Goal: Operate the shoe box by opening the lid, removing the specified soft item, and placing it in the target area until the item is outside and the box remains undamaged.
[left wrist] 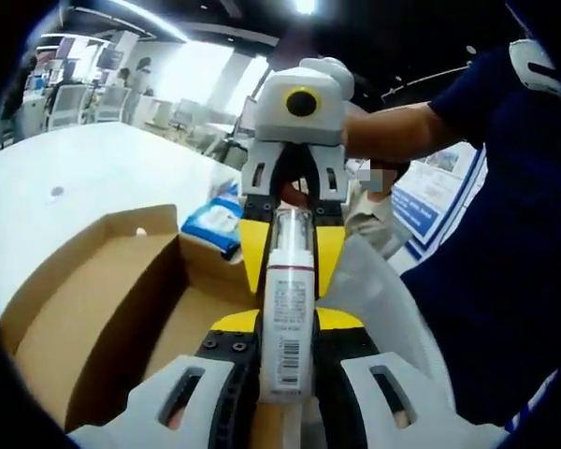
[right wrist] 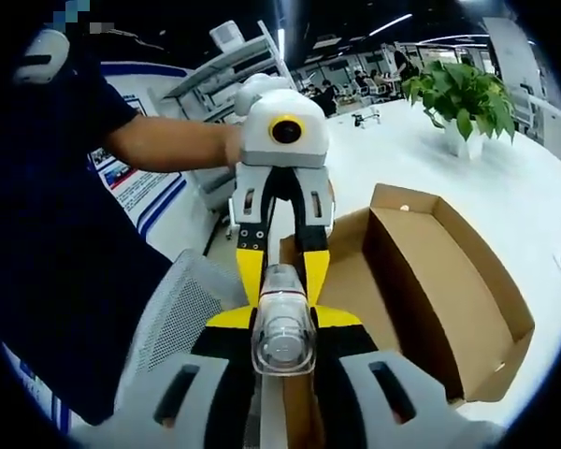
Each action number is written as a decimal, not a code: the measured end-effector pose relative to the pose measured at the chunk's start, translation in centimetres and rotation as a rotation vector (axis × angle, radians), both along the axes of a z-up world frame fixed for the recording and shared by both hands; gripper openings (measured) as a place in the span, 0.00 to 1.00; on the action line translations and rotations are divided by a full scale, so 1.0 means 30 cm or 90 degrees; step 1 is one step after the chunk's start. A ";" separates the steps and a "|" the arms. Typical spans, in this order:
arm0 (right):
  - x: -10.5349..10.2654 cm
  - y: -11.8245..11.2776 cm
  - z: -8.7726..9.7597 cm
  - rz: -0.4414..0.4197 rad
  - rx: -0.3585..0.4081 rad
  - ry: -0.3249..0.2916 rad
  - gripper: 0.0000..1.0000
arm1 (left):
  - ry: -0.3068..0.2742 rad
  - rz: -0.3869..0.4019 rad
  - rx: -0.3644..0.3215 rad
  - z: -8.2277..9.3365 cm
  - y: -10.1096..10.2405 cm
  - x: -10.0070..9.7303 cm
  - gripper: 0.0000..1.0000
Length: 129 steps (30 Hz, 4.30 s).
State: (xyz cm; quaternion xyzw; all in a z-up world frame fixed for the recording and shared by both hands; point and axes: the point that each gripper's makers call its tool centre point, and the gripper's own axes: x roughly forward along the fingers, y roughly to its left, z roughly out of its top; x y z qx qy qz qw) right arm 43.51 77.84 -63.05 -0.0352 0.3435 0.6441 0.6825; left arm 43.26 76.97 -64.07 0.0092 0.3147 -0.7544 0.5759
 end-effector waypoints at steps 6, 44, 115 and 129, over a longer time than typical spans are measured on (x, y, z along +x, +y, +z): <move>0.002 0.002 -0.014 -0.002 -0.001 0.001 0.20 | 0.004 0.000 0.010 -0.014 0.002 -0.006 0.18; 0.045 -0.256 0.038 0.014 -0.235 -0.070 0.20 | -0.119 0.373 0.043 -0.024 0.170 0.030 0.22; 0.264 -1.105 -0.154 0.048 -0.637 -0.117 0.20 | -0.105 0.296 0.062 -0.086 0.052 -0.079 0.20; 0.330 -1.121 -0.219 0.068 -0.647 -0.137 0.20 | -0.105 0.291 0.077 -0.098 0.036 -0.077 0.20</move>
